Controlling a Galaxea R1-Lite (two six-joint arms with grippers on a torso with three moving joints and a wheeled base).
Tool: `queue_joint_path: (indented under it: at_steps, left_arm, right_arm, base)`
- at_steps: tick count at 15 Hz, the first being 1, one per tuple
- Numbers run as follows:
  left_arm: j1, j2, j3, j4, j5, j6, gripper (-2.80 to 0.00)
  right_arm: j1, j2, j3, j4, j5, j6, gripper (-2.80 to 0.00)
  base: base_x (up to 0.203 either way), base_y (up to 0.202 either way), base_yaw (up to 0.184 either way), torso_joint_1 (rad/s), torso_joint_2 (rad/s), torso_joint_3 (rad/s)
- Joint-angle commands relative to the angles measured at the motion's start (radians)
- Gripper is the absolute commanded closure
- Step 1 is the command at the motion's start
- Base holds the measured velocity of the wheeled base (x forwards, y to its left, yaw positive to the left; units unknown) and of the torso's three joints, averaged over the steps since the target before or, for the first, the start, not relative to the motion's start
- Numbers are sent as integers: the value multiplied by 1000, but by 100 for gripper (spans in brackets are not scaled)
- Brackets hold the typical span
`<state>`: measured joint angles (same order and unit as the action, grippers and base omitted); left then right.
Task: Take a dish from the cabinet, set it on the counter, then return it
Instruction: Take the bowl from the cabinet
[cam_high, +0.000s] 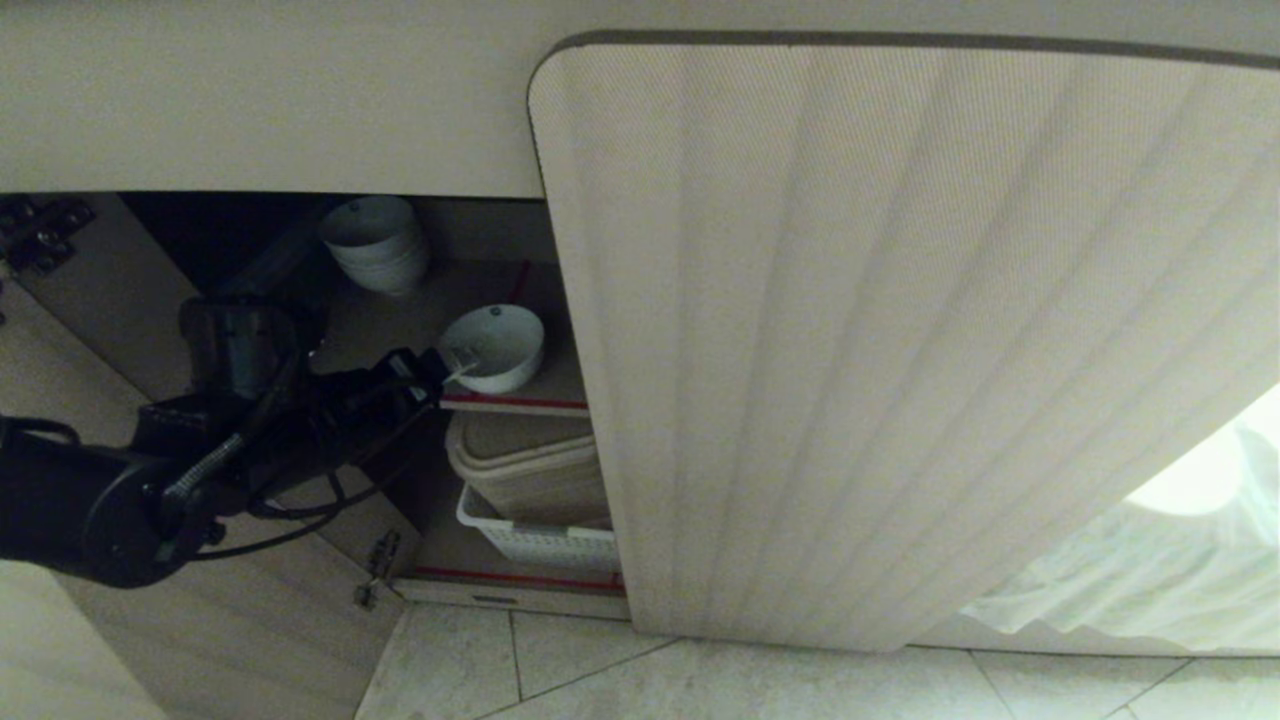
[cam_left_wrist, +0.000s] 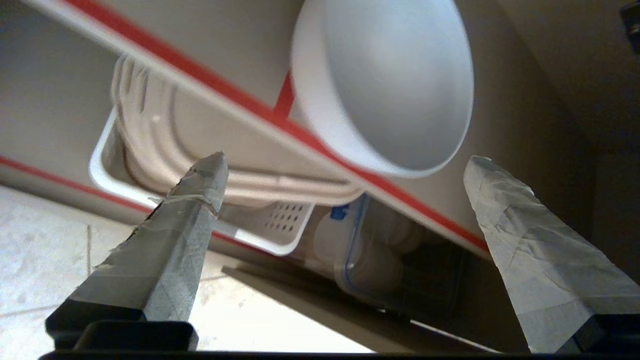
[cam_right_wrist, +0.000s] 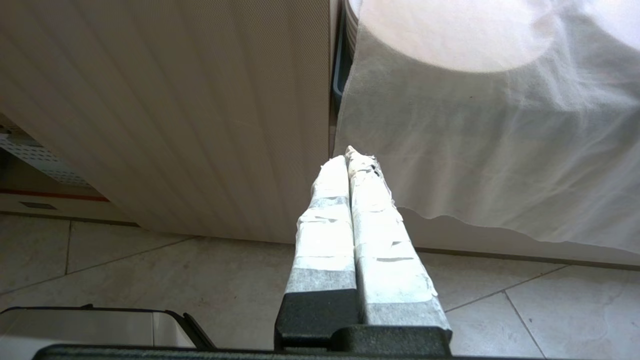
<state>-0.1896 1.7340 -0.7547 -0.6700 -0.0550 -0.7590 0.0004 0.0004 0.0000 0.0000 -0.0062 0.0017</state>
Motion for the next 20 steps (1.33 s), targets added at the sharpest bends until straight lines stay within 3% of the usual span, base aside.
queue_joint_path:
  at_steps: [1,20]
  left_arm:
    - [9,37,-34,-2,0,0,-280]
    - [15,111,-255,214,15,3,-280]
  right_arm:
    - [1,0,0,0,0,0,0]
    - [1,0,0,0,0,0,0]
  base:
    - [0,0,0,0,0,0]
    - [0,0,0,0,0,0]
